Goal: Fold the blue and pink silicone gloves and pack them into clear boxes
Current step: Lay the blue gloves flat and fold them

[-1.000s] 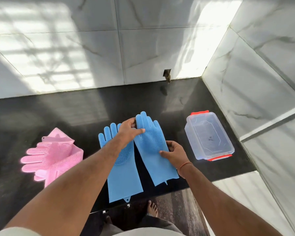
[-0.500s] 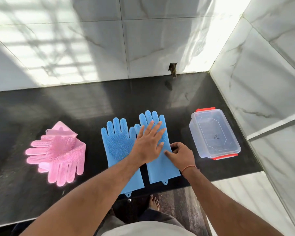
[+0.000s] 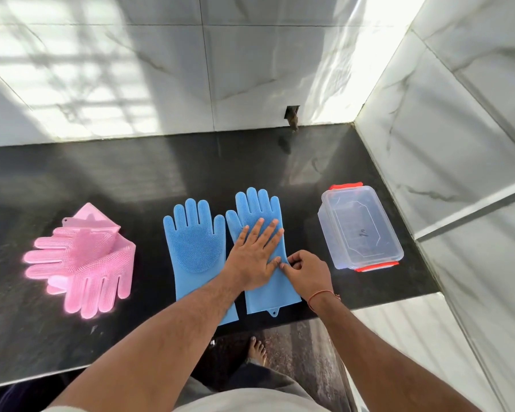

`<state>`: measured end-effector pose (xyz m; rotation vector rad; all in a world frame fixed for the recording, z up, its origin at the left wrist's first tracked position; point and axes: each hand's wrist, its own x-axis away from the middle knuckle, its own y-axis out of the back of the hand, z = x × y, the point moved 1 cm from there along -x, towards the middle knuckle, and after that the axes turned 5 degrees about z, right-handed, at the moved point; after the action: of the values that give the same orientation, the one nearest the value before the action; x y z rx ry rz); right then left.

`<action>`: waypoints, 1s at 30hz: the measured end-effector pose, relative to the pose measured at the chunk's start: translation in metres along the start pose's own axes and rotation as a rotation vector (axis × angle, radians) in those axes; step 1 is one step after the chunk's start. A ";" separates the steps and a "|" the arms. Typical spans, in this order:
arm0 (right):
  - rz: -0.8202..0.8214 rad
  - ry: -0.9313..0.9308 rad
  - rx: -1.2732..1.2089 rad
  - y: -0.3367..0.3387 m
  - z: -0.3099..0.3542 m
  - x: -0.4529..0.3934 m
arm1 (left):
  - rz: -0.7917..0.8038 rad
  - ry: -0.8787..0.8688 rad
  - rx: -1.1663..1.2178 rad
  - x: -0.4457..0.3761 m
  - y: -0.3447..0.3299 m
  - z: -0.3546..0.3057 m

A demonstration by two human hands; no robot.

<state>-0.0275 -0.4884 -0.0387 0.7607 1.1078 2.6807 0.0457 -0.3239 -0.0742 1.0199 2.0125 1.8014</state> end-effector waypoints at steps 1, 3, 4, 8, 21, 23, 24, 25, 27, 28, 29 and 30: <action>-0.001 -0.002 0.001 0.000 -0.001 0.001 | 0.001 -0.002 0.002 0.000 0.000 -0.002; -0.002 -0.005 0.001 0.002 -0.003 0.002 | 0.005 -0.001 0.005 0.001 -0.001 -0.005; -0.003 -0.004 0.000 0.002 -0.005 0.003 | 0.009 0.002 0.006 0.001 0.000 -0.007; 0.000 -0.005 -0.006 0.006 -0.008 0.005 | 0.029 0.012 0.011 0.001 0.001 -0.010; -0.083 0.074 0.130 0.010 0.001 0.023 | -0.168 -0.026 0.071 0.003 0.028 -0.006; -0.106 0.059 0.129 0.012 0.001 0.027 | -0.280 0.001 0.104 0.000 0.043 -0.006; -0.114 0.046 0.128 0.012 0.001 0.029 | -0.318 0.027 0.141 -0.004 0.051 -0.007; -0.119 0.029 0.124 0.012 0.001 0.031 | -0.337 0.064 0.197 -0.009 0.059 -0.008; -0.115 -0.009 0.109 0.012 -0.002 0.037 | -0.344 0.156 0.302 -0.023 0.072 -0.012; -0.102 -0.028 0.103 0.011 -0.003 0.039 | -0.327 0.200 0.312 -0.030 0.076 -0.015; -0.084 -0.046 0.101 0.009 -0.005 0.041 | -0.290 0.239 0.281 -0.037 0.079 -0.018; -0.071 -0.062 0.099 0.007 -0.006 0.044 | -0.238 0.272 0.222 -0.043 0.080 -0.021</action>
<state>-0.0678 -0.4840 -0.0199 0.7989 1.2363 2.5425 0.0903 -0.3679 -0.0052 0.5780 2.4218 1.6932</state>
